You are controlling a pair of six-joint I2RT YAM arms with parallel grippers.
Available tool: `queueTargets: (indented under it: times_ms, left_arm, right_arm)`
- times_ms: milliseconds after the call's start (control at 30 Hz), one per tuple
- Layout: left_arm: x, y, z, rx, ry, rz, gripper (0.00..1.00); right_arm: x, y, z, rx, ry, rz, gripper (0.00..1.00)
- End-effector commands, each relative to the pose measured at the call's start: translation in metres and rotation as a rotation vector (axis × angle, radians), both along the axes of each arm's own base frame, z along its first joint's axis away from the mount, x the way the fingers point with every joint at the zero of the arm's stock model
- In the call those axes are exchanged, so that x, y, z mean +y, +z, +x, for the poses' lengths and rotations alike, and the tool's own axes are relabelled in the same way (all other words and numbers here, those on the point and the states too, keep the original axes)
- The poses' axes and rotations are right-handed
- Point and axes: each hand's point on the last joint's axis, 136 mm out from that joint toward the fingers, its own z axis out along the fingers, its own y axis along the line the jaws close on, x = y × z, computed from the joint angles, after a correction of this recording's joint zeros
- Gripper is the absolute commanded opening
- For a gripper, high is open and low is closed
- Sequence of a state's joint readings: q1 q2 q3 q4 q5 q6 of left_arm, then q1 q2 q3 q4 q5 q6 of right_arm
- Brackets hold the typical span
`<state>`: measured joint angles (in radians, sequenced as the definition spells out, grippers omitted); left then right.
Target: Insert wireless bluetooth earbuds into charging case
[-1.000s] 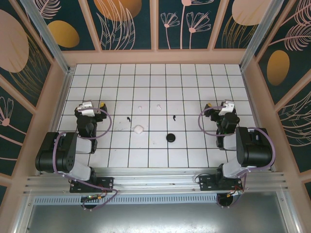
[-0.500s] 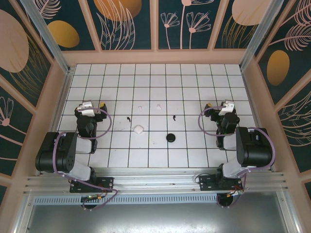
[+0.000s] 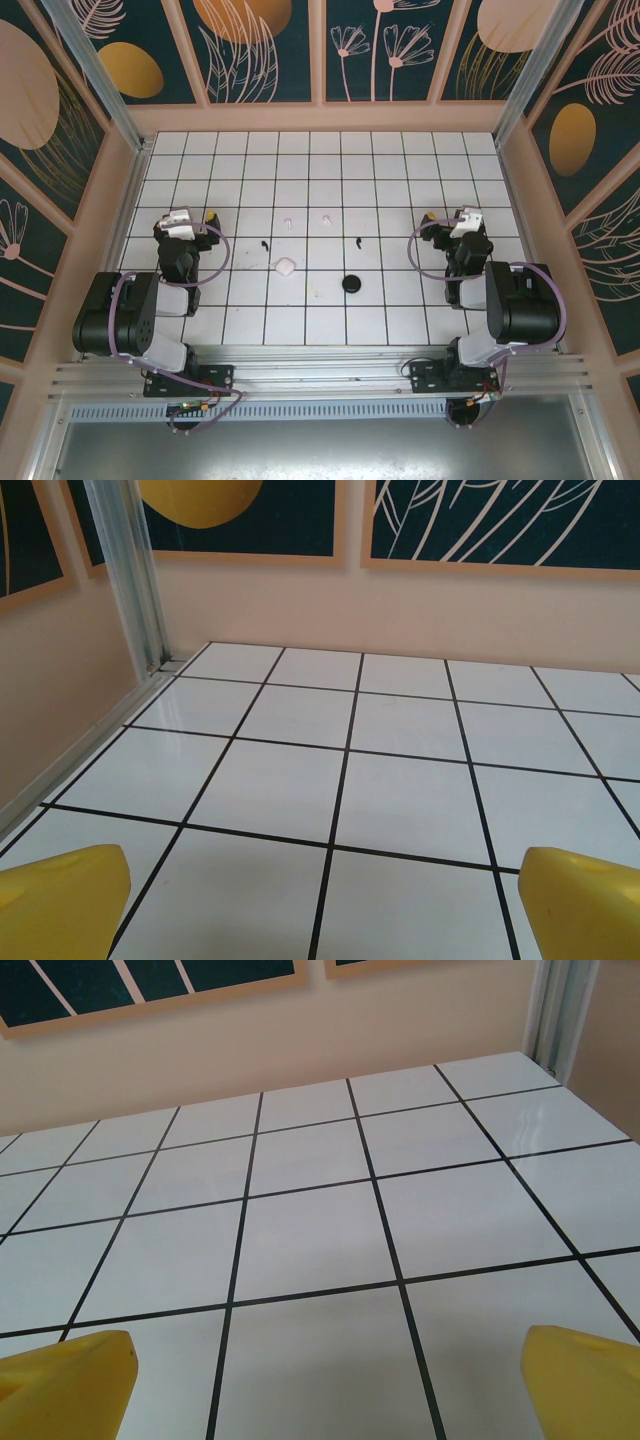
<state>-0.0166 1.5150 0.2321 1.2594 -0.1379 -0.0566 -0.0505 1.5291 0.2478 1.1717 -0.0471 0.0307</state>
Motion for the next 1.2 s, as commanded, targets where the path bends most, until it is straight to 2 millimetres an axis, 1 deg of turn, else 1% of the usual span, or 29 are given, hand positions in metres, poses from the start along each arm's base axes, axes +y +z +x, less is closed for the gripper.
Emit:
queueTargets:
  times_ms: [0,33,133,200,333,400,467,533,567,633,700,767,800,867,933,967,1033,1100,1167]
  left_arm:
    - [0.000,0.003,0.002,-0.012,-0.004,-0.015,0.99]
    - [0.000,0.003,0.001,-0.014,-0.005,-0.015,0.99]
    - [0.008,0.010,0.001,-0.014,0.046,-0.028,0.98]
    - [0.020,0.016,0.002,0.020,0.114,-0.034,0.99]
    - [0.037,0.026,-0.001,0.089,0.214,0.024,0.99]
    - [0.052,0.033,-0.005,0.118,0.314,0.012,0.98]
    - [0.058,0.044,-0.006,0.131,0.355,-0.012,0.99]
    - [0.053,0.054,-0.003,0.145,0.331,-0.036,0.98]
    - [0.050,0.063,-0.001,0.148,0.312,-0.049,0.98]
    - [0.045,0.071,-0.001,0.182,0.284,-0.071,0.98]
    - [0.036,0.073,-0.004,0.251,0.231,-0.067,0.99]
    - [0.029,0.068,-0.010,0.324,0.198,-0.088,0.98]
    - [0.026,0.066,-0.015,0.355,0.187,-0.109,0.99]
    - [0.011,0.060,-0.023,0.401,0.111,-0.157,0.98]
    - [-0.002,0.054,-0.033,0.423,0.062,-0.241,0.98]
    - [-0.014,0.050,-0.037,0.437,0.007,-0.286,0.98]
    - [-0.030,0.039,-0.045,0.461,-0.042,-0.364,0.96]
    - [-0.048,0.028,-0.050,0.480,-0.078,-0.390,0.94]
    - [-0.064,0.019,-0.052,0.497,-0.098,-0.375,0.92]
  right_arm:
    - [0.004,0.009,0.001,-0.041,0.021,-0.016,0.99]
    - [0.004,0.008,0.001,-0.041,0.021,-0.017,0.99]
    - [0.007,0.014,0.004,-0.037,0.031,-0.024,0.99]
    - [0.010,0.021,0.005,-0.022,0.032,-0.031,0.99]
    - [0.014,0.034,0.006,0.033,0.023,0.014,0.99]
    - [0.013,0.037,0.006,0.088,-0.014,0.065,0.99]
    - [0.009,0.038,0.006,0.152,-0.070,0.104,0.99]
    - [0.009,0.040,0.004,0.219,-0.105,0.135,0.99]
    - [0.012,0.041,0.003,0.258,-0.109,0.146,0.99]
    - [0.020,0.043,-0.001,0.321,-0.108,0.152,0.99]
    - [0.036,0.046,-0.005,0.385,-0.092,0.159,0.99]
    - [0.054,0.046,-0.012,0.465,-0.070,0.166,0.99]
    - [0.066,0.045,-0.017,0.506,-0.053,0.162,0.99]
    - [0.088,0.040,-0.031,0.583,-0.022,0.151,0.99]
    - [0.109,0.028,-0.049,0.662,0.018,0.147,0.99]
    - [0.117,0.020,-0.059,0.707,0.031,0.156,0.99]
    - [0.130,0.003,-0.077,0.807,0.050,0.185,0.99]
    - [0.146,-0.013,-0.093,0.887,0.082,0.197,0.98]
    - [0.160,-0.022,-0.104,0.934,0.112,0.190,0.98]
